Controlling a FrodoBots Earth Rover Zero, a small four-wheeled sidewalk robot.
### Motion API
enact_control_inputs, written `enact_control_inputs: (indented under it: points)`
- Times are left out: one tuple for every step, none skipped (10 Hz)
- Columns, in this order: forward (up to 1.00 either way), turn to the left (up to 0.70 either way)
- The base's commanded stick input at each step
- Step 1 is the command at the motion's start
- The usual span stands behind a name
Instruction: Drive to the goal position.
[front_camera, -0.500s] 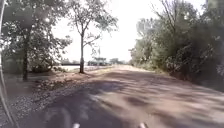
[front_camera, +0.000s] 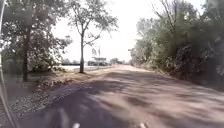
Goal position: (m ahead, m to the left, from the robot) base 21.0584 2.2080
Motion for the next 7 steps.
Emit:
enact_control_inputs:
  points:
    - [0.7, 0.0]
    - [0.7, 0.0]
    - [0.7, 0.0]
    - [0.7, -0.1]
    - [0.7, -0.33]
    - [0.7, -0.35]
    - [0.7, -0.35]
